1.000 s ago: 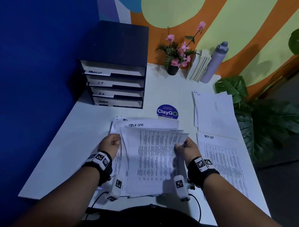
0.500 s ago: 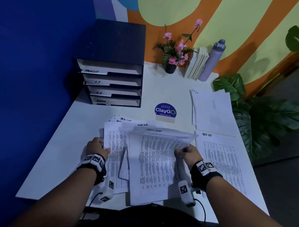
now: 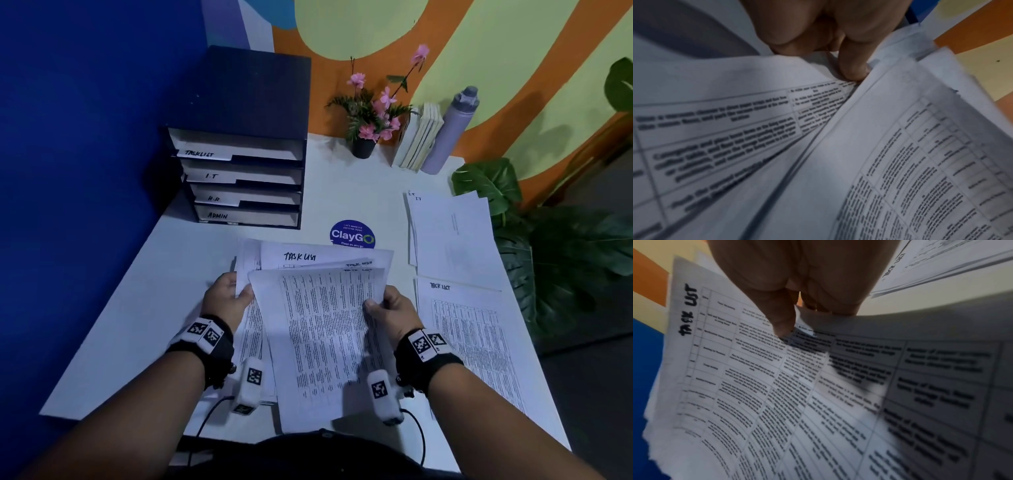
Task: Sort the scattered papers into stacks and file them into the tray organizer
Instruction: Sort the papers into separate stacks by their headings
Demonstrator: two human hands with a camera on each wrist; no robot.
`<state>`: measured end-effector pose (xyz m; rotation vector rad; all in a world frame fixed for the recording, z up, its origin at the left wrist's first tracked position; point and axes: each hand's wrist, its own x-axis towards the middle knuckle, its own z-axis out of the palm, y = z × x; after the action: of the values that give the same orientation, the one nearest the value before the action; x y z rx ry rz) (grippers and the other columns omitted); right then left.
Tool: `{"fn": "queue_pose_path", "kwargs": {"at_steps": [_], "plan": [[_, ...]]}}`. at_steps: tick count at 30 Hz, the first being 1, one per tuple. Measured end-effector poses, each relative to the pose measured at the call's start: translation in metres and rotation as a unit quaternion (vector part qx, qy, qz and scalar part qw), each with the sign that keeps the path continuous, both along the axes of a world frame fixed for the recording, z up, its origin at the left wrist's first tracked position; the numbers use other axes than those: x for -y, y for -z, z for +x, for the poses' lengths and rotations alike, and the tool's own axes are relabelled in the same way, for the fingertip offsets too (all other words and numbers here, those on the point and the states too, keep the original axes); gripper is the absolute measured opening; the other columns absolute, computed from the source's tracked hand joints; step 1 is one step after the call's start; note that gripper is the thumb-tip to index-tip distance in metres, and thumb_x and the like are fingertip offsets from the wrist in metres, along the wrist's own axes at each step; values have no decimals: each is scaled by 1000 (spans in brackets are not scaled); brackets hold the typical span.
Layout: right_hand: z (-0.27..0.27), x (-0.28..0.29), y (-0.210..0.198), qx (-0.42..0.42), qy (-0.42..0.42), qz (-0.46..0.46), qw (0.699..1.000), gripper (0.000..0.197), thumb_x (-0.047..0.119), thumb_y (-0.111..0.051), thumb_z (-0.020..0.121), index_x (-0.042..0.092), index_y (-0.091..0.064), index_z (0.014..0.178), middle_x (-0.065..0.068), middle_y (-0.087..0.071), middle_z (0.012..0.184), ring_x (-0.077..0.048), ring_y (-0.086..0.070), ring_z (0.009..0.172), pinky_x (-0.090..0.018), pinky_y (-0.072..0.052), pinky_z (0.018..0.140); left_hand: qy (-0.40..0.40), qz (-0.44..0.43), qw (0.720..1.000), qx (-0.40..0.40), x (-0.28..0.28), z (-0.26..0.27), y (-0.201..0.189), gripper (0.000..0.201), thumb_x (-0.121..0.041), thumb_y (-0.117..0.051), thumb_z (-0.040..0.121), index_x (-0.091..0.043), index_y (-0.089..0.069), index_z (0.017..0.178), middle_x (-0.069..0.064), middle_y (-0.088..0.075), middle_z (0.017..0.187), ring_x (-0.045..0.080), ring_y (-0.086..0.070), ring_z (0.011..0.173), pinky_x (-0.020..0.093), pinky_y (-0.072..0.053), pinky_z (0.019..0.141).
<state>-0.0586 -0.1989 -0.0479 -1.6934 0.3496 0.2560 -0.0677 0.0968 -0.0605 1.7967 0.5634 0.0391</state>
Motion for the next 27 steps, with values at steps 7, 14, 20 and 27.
{"fn": "queue_pose_path", "kwargs": {"at_steps": [7, 14, 20, 27], "plan": [[3, 6, 2, 6, 32, 29, 999, 25, -8, -58, 87, 12, -68, 97, -8, -72, 90, -23, -62, 80, -38, -51, 77, -21, -69, 997, 2, 0, 0, 1, 23, -16, -75, 80, -16, -62, 99, -6, -71, 91, 9, -67, 83, 28, -50, 83], [1, 6, 4, 3, 7, 14, 1000, 34, -14, -53, 88, 17, -67, 89, -4, -62, 73, -18, -55, 65, -31, -46, 66, -27, -30, 999, 0, 4, 0, 1, 22, -27, -54, 95, -7, -62, 95, 2, -63, 80, 17, -55, 68, 22, -40, 65], [1, 10, 8, 0, 20, 2, 1000, 22, -6, -61, 87, 10, -54, 74, -9, -50, 65, -17, -49, 62, -31, -41, 68, -33, -29, 999, -12, 0, 2, 0, 14, -21, -61, 91, -9, -61, 99, 3, -67, 94, 19, -60, 82, 24, -43, 77], [2, 6, 6, -3, 20, 20, 1000, 2, -6, -61, 87, -5, -59, 89, -16, -57, 79, -23, -55, 71, -34, -48, 64, -26, -53, 998, -14, 6, 5, -6, 31, 9, -59, 82, -23, -59, 84, 2, -69, 92, 18, -63, 79, 27, -50, 73]]}}
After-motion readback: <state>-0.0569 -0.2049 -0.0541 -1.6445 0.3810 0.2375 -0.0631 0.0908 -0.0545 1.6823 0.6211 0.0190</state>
